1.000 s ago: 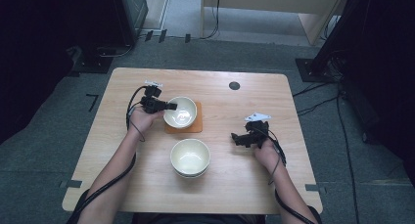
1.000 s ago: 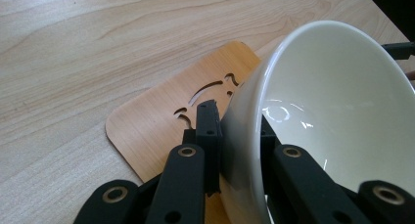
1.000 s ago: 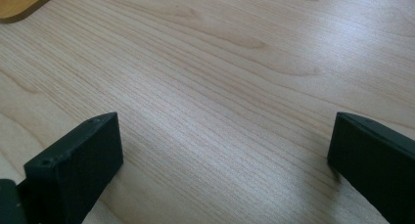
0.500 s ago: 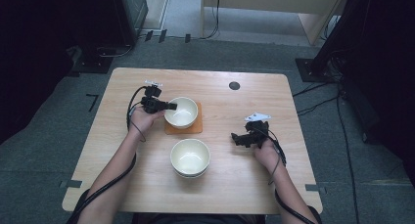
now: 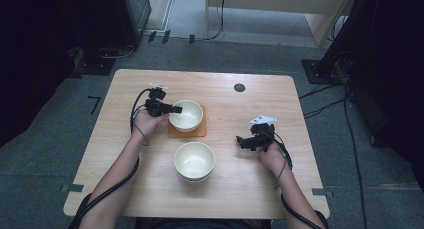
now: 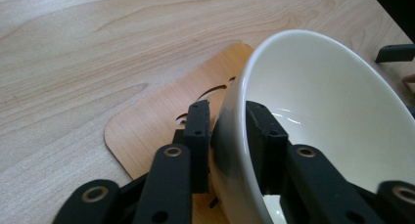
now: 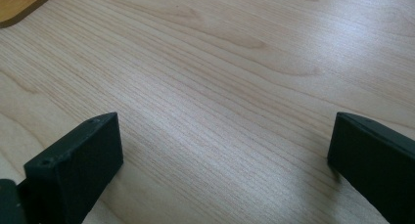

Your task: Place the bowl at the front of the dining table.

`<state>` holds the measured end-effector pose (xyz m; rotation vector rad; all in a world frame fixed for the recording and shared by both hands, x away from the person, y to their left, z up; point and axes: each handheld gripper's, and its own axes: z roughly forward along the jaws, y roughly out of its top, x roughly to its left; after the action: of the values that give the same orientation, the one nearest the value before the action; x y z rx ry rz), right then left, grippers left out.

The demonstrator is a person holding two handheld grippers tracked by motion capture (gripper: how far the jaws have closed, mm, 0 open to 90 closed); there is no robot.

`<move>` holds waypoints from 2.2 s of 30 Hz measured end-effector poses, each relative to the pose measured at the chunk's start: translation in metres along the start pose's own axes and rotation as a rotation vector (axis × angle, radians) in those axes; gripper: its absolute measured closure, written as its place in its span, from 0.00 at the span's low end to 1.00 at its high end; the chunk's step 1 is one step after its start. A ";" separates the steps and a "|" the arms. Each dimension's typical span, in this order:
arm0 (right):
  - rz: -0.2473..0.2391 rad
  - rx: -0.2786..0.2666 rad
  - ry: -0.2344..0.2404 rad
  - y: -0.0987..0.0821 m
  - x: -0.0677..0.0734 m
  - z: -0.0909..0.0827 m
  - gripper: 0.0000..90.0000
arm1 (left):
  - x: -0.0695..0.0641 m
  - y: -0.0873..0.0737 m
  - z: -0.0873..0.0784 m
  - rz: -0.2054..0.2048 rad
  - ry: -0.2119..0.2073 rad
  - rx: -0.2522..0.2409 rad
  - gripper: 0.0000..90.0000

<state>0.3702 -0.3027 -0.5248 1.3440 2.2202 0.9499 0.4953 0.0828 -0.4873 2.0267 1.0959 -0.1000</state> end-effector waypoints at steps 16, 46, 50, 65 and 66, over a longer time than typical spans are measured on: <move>0.001 -0.001 0.001 0.000 0.000 0.000 0.00 | -0.008 -0.004 -0.019 -0.009 -0.023 -0.001 0.51; 0.004 -0.002 0.007 0.000 -0.001 0.000 0.00 | -0.020 -0.016 -0.050 -0.021 0.003 -0.009 0.44; 0.001 -0.001 0.013 0.000 -0.001 0.000 0.00 | -0.020 -0.019 -0.055 -0.021 0.001 -0.013 0.44; -0.021 0.001 0.026 0.001 -0.003 0.001 0.00 | -0.015 -0.033 -0.075 -0.041 0.047 -0.017 0.43; -0.021 0.001 0.026 0.001 -0.003 0.001 0.00 | -0.015 -0.034 -0.075 -0.037 0.049 -0.015 0.43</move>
<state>0.3732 -0.3046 -0.5248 1.3137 2.2496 0.9638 0.4392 0.1343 -0.4517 2.0050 1.1622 -0.0606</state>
